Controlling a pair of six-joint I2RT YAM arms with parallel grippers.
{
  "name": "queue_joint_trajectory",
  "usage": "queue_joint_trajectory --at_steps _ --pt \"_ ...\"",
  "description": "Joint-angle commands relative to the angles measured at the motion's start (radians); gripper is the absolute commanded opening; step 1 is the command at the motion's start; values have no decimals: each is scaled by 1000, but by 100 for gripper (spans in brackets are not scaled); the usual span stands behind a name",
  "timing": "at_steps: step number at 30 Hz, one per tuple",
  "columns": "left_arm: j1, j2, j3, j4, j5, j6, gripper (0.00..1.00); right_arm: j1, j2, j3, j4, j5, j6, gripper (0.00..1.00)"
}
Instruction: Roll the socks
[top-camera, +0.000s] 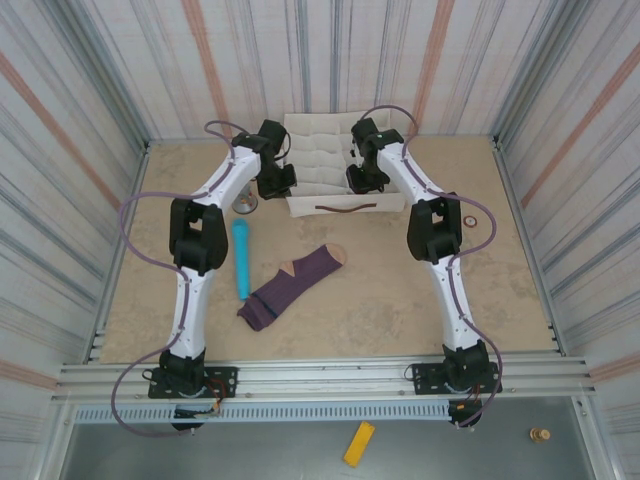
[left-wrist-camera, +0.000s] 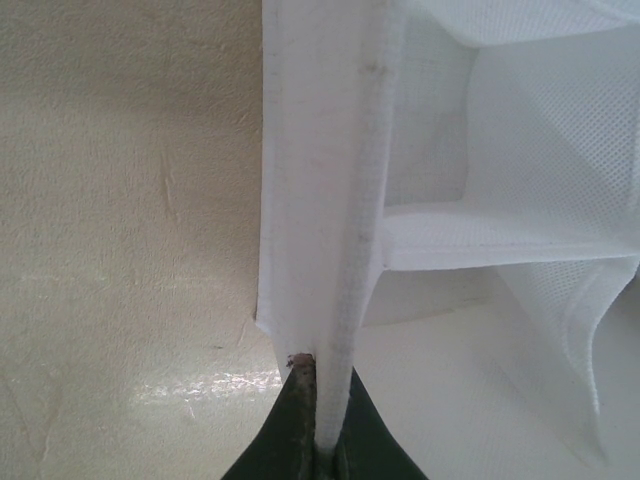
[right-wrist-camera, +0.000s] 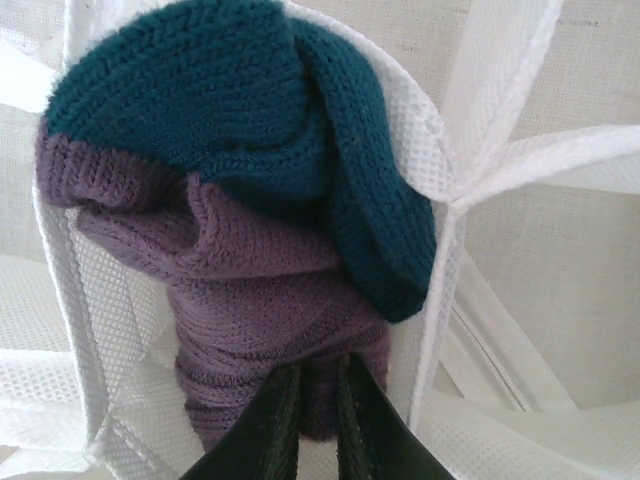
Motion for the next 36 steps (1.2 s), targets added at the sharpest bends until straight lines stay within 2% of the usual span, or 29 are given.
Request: queue_joint_trajectory --at_steps 1,3,4,6,9,12,14,15,16,19,23,30,36 --pt "-10 26 24 -45 1 12 0 17 -2 -24 -38 26 7 18" --pt "-10 23 25 -48 1 11 1 19 -46 -30 -10 27 6 22" --pt "-11 18 24 -50 1 10 7 21 -67 -27 1 30 6 23" --pt "-11 3 22 -52 -7 9 26 21 -119 -25 24 36 6 29" --pt "-9 -21 24 -54 -21 9 52 22 -186 -23 54 35 6 45" --pt "0 -40 40 -70 -14 15 69 21 -243 -20 58 24 5 60" --pt "2 -57 53 -86 -16 25 74 24 -273 -20 41 1 2 73" --pt "2 -70 60 -96 -15 32 82 28 -291 -24 28 -6 3 78" --pt "2 -83 61 -99 -11 36 87 33 -306 -31 18 -13 2 80" --pt "-3 -134 44 -125 14 52 91 59 -372 -96 -14 -21 2 86" --pt "-36 -227 -76 -138 20 71 92 103 -499 -296 -1 -94 45 86" --pt "-93 -447 -401 -87 33 69 89 182 -746 -794 214 -190 142 80" --pt "-128 -606 -689 19 58 38 85 246 -834 -1088 404 -209 176 74"
